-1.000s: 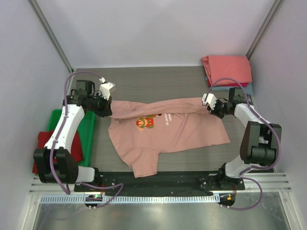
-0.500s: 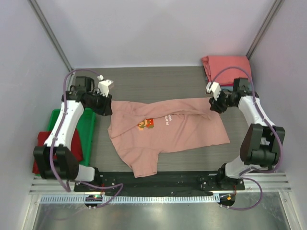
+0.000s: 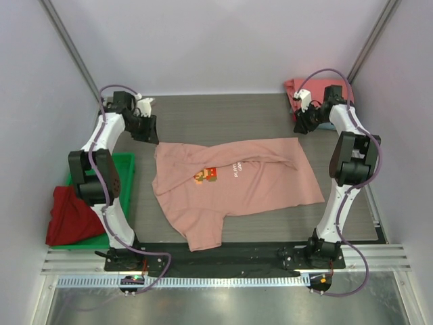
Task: Fold and stack the t-shirts
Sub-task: Fold the tshirt
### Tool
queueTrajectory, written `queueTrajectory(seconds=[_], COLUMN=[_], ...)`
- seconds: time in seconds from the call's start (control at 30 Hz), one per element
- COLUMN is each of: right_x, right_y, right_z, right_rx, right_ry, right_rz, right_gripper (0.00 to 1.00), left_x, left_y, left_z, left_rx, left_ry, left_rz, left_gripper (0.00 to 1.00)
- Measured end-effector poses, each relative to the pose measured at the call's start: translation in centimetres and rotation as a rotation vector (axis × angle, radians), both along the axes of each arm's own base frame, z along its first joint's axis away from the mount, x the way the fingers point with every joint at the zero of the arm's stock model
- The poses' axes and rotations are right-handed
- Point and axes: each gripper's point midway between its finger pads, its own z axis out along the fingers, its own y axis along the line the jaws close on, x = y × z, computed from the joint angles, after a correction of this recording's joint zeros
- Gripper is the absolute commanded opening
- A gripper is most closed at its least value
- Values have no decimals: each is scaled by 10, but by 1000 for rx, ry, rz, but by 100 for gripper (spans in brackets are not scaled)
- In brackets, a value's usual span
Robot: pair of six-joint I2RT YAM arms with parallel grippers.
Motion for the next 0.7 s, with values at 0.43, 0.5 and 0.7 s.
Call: queueTrajectory(seconds=[0.43, 0.5, 0.7], right_x=[-23, -26, -27], right_y=[-6, -7, -10], right_z=[-18, -20, -37], right_rx=[-40, -50, -54], right_ry=[124, 133, 177], right_rz=[12, 16, 16], right_gripper=[40, 40, 40], left_x=[47, 47, 46], left_y=[16, 14, 11], left_z=[-16, -20, -30], left_rx=[-35, -42, -49], left_ry=[-5, 6, 31], left_rz=[59, 57, 50], left_gripper=[45, 45, 45])
